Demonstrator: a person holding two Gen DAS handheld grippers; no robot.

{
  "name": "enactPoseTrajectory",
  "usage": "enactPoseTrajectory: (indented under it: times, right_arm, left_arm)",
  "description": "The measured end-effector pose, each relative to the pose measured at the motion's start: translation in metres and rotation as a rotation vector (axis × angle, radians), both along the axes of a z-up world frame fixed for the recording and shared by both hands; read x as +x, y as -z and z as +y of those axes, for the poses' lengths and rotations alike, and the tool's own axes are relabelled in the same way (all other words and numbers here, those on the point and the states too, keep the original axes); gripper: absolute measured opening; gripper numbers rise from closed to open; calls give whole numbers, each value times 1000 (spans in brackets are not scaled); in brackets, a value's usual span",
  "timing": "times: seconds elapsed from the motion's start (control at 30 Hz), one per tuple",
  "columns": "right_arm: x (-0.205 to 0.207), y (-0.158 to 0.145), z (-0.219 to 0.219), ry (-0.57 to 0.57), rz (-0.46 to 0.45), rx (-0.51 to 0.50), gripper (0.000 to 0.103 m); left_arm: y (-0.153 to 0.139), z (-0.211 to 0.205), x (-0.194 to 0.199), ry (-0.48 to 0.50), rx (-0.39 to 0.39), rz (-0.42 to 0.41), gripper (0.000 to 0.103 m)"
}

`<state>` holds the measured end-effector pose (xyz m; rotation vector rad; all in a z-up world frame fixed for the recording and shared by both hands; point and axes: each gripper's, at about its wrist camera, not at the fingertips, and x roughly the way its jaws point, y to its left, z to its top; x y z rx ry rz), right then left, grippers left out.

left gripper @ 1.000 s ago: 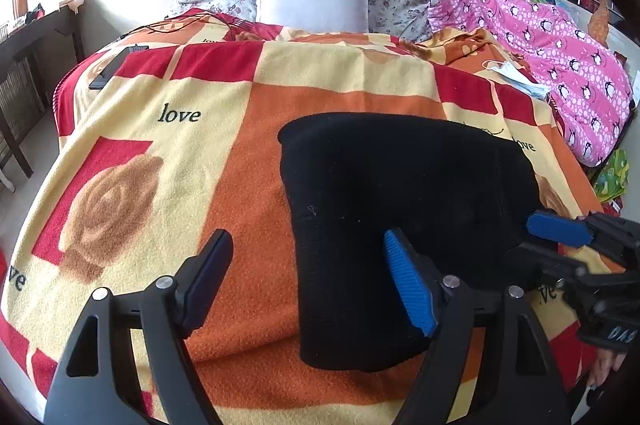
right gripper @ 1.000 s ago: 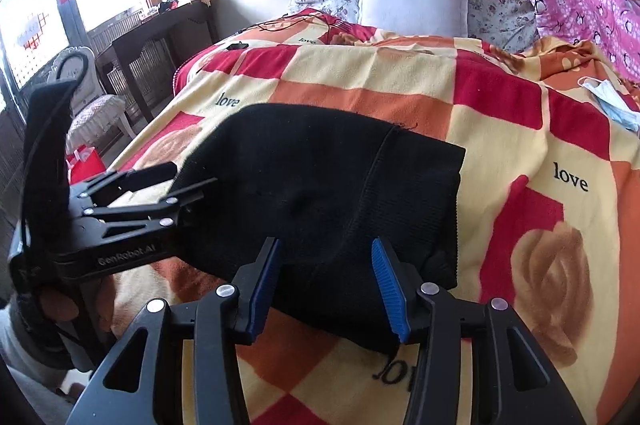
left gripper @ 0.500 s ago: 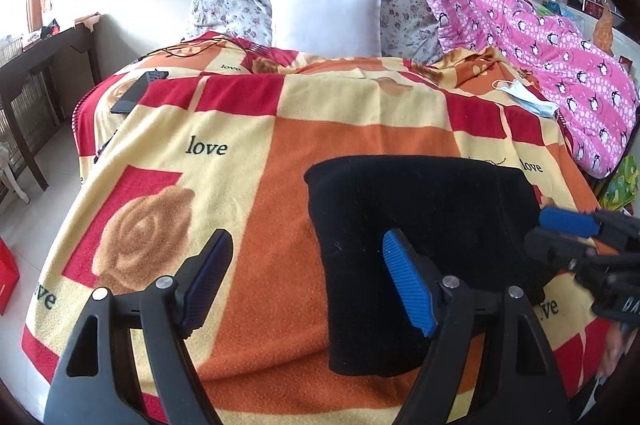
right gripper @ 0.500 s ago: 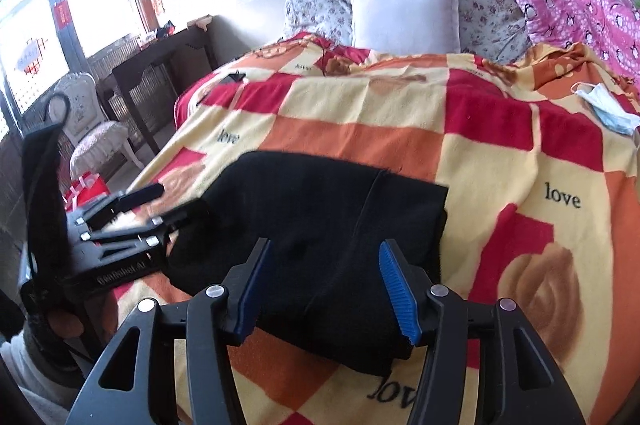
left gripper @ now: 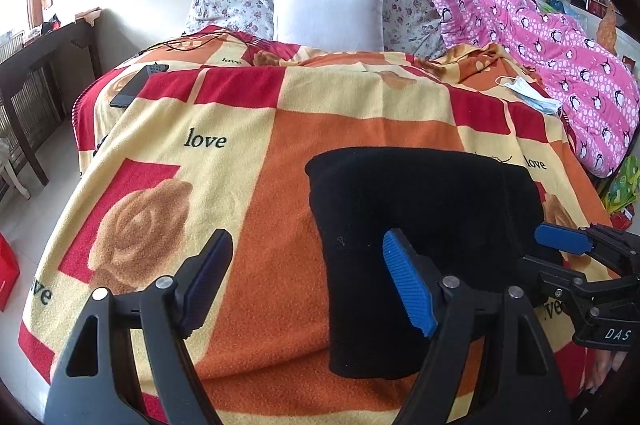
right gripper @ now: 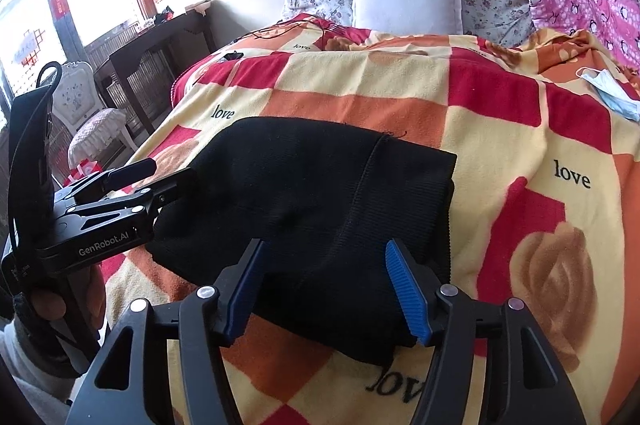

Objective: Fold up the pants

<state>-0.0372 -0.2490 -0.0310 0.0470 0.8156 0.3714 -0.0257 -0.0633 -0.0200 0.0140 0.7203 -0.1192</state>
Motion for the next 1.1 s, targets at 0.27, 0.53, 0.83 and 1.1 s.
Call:
enactPoseTrajectory:
  times: [0.27, 0.53, 0.83, 1.1]
  right_arm:
    - [-2, -15, -3, 11, -33, 13, 63]
    - [-1, -25, 1, 48, -81, 14, 71]
    - [-3, -30, 3, 47, -92, 6, 75]
    - [-5, -31, 3, 52, -91, 1, 77]
  left_arm:
    - [-2, -5, 0, 7, 24, -8, 78]
    - [-7, -11, -4, -12, 91, -26, 78]
    - [-14, -8, -10, 2, 43, -57, 78]
    - [-15, -7, -13, -2, 33, -69, 78]
